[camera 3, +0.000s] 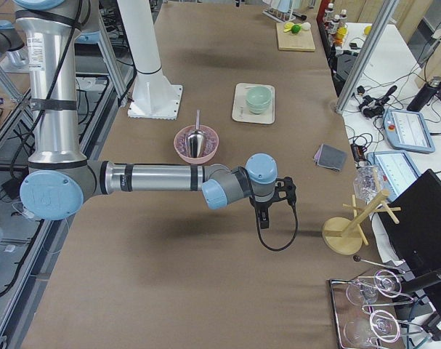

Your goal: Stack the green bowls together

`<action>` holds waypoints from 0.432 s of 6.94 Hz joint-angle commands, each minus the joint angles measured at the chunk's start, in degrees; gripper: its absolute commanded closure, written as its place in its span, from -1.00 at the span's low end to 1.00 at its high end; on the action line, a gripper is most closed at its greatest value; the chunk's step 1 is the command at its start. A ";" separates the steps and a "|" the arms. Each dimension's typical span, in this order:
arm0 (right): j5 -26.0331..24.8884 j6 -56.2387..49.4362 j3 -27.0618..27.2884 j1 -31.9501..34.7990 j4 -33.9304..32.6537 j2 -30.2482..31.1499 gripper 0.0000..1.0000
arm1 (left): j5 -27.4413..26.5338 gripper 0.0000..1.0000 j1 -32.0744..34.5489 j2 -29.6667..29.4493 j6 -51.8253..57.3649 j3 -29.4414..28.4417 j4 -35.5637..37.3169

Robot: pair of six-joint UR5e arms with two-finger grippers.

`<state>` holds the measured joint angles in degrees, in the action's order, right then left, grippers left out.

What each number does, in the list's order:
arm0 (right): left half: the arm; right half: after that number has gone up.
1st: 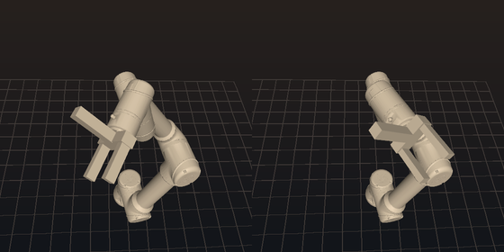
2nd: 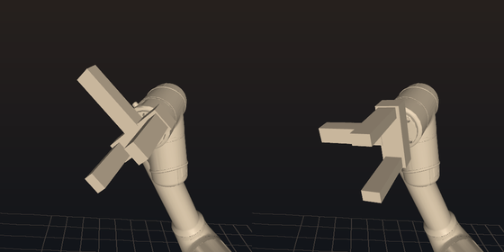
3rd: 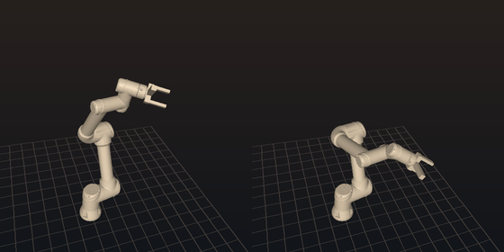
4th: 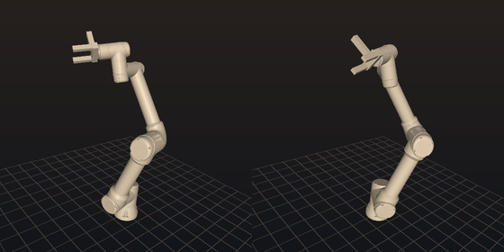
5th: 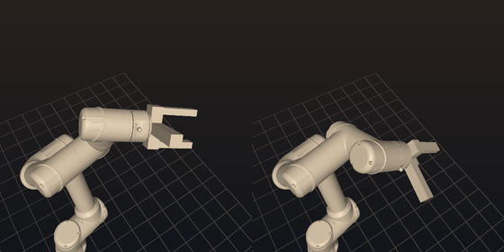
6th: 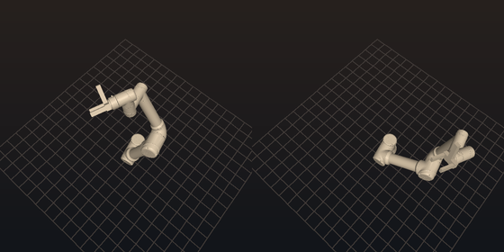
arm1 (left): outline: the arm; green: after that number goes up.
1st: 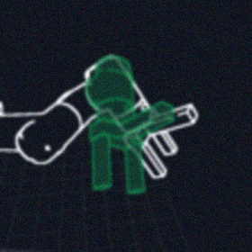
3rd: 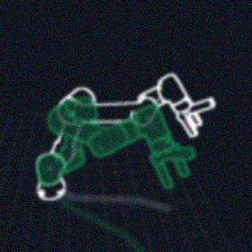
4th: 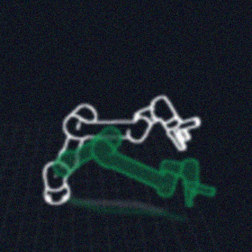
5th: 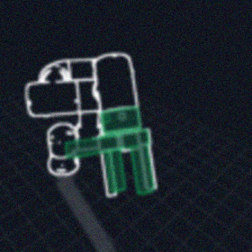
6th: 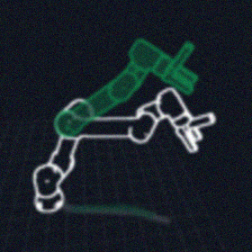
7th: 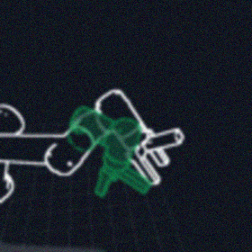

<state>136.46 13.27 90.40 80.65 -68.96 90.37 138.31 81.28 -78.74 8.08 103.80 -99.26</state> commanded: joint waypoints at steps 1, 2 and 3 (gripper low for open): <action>-0.05 -8.58 0.39 2.83 -6.08 0.07 -1.00 | -0.32 -0.98 0.54 0.08 2.47 0.61 7.97; -0.14 -10.35 0.48 3.71 -7.84 -0.11 -1.00 | -0.67 -0.98 3.94 -0.36 2.64 1.14 13.25; -0.57 -10.46 0.48 3.55 -8.03 -0.11 -1.00 | -0.84 -0.98 4.93 -0.45 2.73 1.23 13.65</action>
<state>136.24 4.04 90.82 83.85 -75.88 90.33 137.72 84.36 -78.99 10.62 104.71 -88.20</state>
